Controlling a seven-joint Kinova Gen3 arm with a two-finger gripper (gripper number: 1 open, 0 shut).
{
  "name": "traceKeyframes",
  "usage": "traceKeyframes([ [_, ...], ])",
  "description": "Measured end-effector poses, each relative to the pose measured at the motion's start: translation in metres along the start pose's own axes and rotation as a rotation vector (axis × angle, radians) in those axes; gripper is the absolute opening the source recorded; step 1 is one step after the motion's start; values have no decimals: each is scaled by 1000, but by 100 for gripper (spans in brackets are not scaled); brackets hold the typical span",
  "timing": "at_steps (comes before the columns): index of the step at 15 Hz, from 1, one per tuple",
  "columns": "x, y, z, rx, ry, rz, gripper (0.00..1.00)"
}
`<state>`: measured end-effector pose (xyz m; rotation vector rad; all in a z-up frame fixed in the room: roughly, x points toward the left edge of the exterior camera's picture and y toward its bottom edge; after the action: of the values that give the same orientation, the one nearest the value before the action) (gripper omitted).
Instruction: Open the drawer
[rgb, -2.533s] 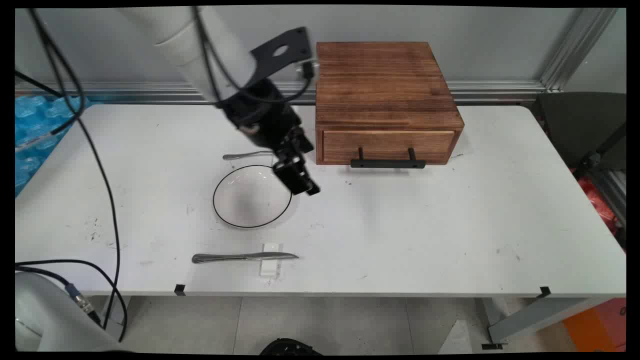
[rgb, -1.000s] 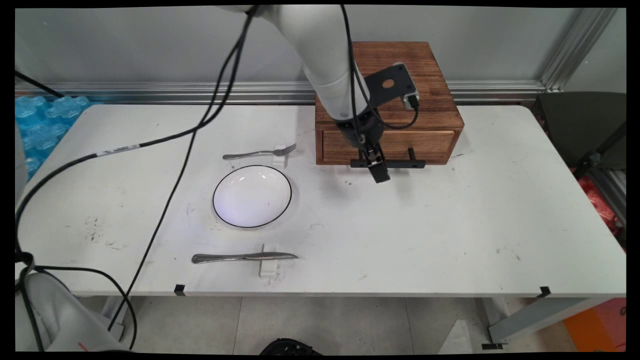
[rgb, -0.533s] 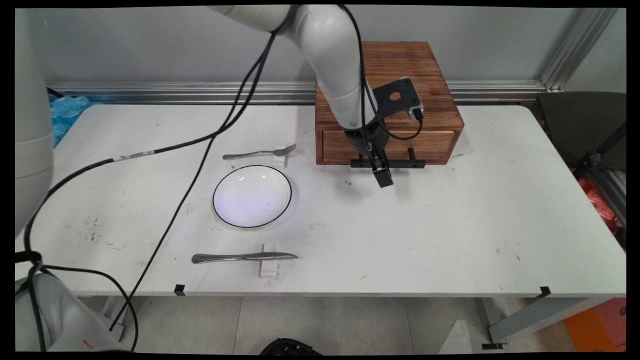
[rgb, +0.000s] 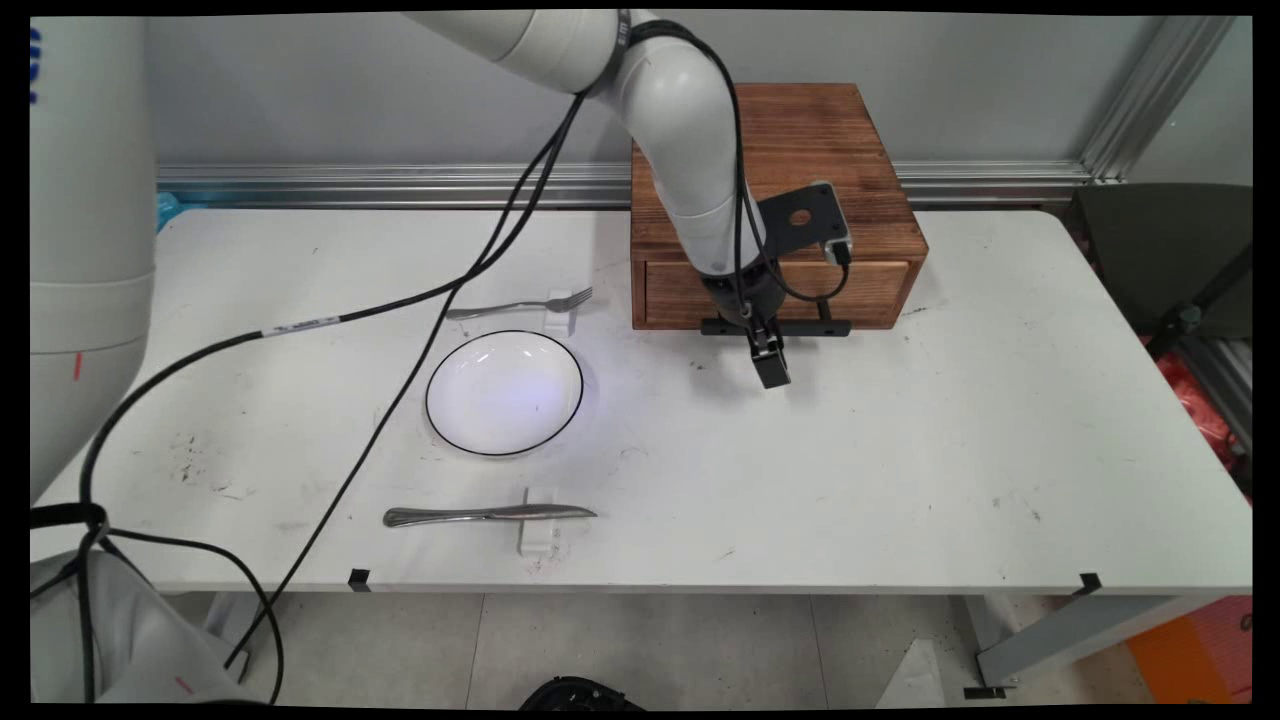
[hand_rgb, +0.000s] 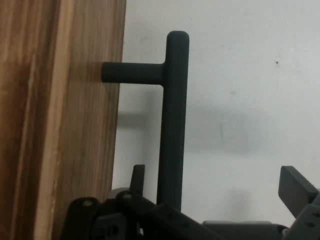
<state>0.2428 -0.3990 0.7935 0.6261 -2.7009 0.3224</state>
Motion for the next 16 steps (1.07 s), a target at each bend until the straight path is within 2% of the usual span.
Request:
traceKeyframes([
  [8, 1, 1, 14, -21, -6, 34, 100],
  [16, 1, 13, 16, -44, -9, 48, 100],
])
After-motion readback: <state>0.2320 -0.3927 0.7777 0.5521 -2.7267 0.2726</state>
